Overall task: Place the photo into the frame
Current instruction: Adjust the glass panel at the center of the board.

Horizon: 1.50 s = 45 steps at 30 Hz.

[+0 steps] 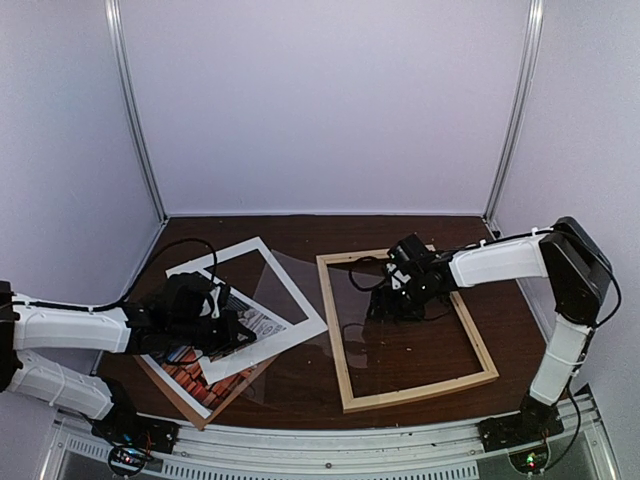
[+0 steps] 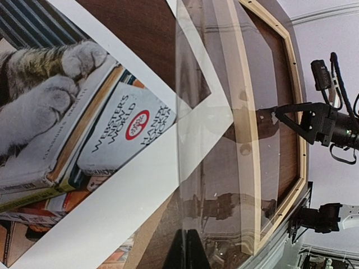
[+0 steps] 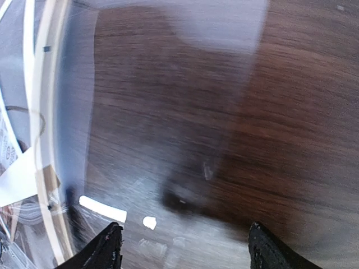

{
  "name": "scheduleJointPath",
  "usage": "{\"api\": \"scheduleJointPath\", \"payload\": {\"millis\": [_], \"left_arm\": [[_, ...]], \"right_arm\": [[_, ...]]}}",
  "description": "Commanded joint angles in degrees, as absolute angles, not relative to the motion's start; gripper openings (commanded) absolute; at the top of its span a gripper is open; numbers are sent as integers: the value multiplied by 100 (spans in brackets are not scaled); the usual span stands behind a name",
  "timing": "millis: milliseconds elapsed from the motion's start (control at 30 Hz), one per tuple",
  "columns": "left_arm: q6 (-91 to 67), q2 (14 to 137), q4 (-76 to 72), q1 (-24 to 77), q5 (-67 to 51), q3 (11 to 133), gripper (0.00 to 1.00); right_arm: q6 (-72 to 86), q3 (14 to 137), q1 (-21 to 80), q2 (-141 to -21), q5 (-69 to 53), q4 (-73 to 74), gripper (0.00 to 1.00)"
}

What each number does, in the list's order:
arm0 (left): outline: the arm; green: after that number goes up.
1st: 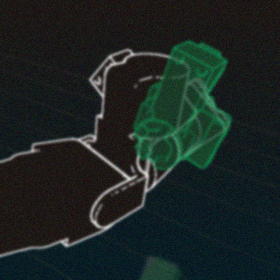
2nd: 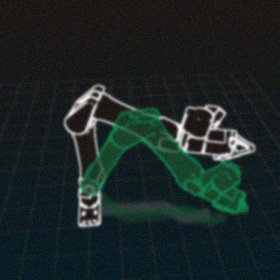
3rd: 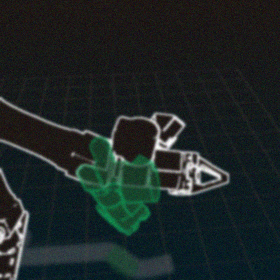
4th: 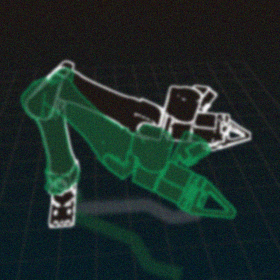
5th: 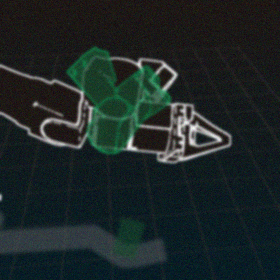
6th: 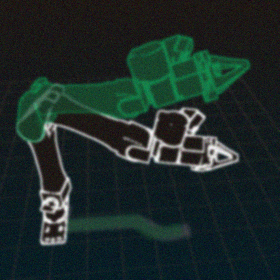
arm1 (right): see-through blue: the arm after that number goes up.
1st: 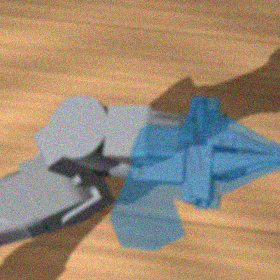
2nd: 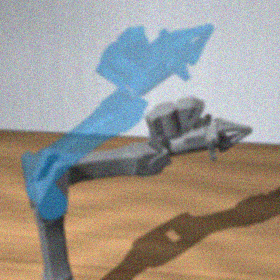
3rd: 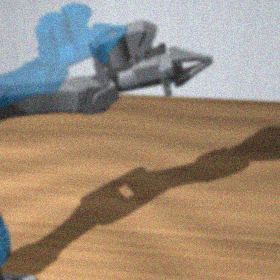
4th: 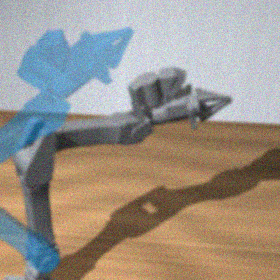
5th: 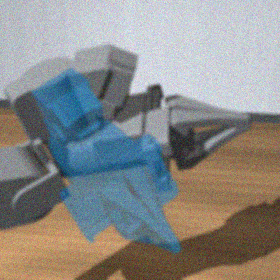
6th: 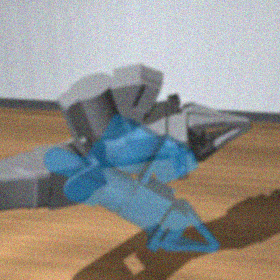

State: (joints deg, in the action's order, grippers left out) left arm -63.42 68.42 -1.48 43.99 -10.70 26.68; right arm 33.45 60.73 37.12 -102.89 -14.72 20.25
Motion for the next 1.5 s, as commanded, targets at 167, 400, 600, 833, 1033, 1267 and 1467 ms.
{"api": "scheduleJointPath", "payload": {"millis": [167, 400, 600, 833, 1033, 1267, 1467], "left_arm": [[-6114, 7002, -254, 4430, -1168, 3009, 4], [-5802, 7251, -61, 4430, -1557, 3328, 27], [-5718, 7321, 175, 4429, -1675, 3451, 38], [-5603, 7287, 352, 4429, -1742, 3537, 47], [-5576, 7268, 414, 4423, -1720, 3584, 48], [-5603, 7243, 508, 4372, -1693, 3618, 32], [-5642, 7157, 514, 4324, -1692, 3604, 16]], "right_arm": [[3657, 6275, 3887, -10650, -2002, 1381, 74], [3302, 6659, 3885, -10853, -2187, 1554, 72], [2824, 6872, 3861, -11003, -2099, 1841, 71], [2358, 7027, 3689, -11147, -2188, 2048, 70], [2048, 7183, 3641, -11268, -2250, 2197, 70], [1969, 7207, 3587, -11346, -2263, 2215, 70], [1935, 7202, 3561, -11391, -2251, 2245, 69]]}}
